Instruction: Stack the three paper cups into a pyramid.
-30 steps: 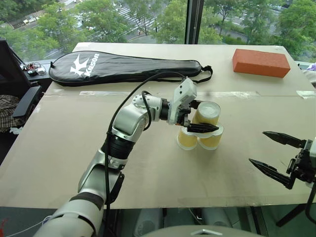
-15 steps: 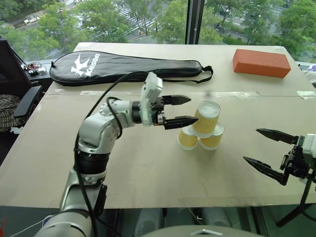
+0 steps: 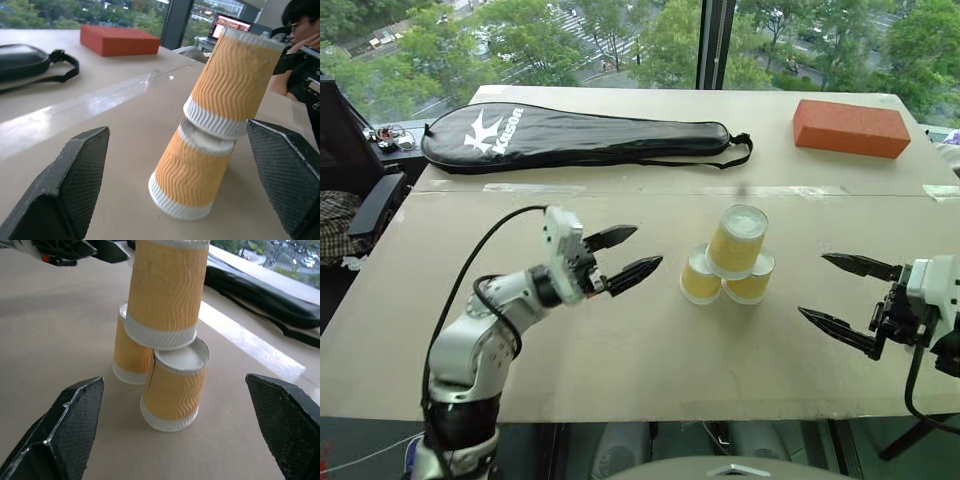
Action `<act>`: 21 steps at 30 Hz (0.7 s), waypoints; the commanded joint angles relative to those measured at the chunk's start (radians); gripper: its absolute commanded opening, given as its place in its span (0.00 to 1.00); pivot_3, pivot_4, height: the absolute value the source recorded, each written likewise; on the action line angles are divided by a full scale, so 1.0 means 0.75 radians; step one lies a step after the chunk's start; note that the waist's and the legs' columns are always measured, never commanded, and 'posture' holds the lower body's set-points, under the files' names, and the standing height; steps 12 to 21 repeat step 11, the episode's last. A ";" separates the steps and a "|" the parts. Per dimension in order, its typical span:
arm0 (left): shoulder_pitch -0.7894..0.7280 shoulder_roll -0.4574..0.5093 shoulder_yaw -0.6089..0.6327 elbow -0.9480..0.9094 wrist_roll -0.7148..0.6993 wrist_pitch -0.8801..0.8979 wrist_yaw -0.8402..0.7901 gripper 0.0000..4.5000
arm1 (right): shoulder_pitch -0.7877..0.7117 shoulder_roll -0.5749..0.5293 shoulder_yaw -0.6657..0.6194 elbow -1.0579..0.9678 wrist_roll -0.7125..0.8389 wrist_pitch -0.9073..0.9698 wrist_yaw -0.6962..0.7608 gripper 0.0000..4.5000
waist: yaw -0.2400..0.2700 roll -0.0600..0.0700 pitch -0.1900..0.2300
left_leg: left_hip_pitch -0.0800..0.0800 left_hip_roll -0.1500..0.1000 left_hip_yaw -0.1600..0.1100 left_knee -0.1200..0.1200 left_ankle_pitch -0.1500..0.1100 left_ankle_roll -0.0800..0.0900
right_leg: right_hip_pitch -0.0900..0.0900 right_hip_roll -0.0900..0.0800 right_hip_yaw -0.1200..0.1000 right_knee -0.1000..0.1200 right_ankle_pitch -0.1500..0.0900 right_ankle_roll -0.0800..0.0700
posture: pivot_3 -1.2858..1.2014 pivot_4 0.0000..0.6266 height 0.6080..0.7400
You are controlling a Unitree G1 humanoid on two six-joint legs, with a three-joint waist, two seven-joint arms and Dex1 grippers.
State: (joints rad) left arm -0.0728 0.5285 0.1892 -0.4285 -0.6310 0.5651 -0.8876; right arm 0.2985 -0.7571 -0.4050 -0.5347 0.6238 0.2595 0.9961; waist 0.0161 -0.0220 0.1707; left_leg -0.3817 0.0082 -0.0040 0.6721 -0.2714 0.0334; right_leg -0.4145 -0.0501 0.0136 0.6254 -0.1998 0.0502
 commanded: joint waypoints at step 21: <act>0.592 0.143 0.297 -0.034 0.009 -0.186 -0.145 0.99 | 0.262 0.007 -0.246 0.222 -0.060 -0.150 0.166 1.00 | -0.003 0.001 -0.001 | 0.002 0.002 0.004 -0.001 0.000 0.000 | -0.001 -0.003 0.002 0.000 -0.004 0.005 | 0.52 0.24 1.00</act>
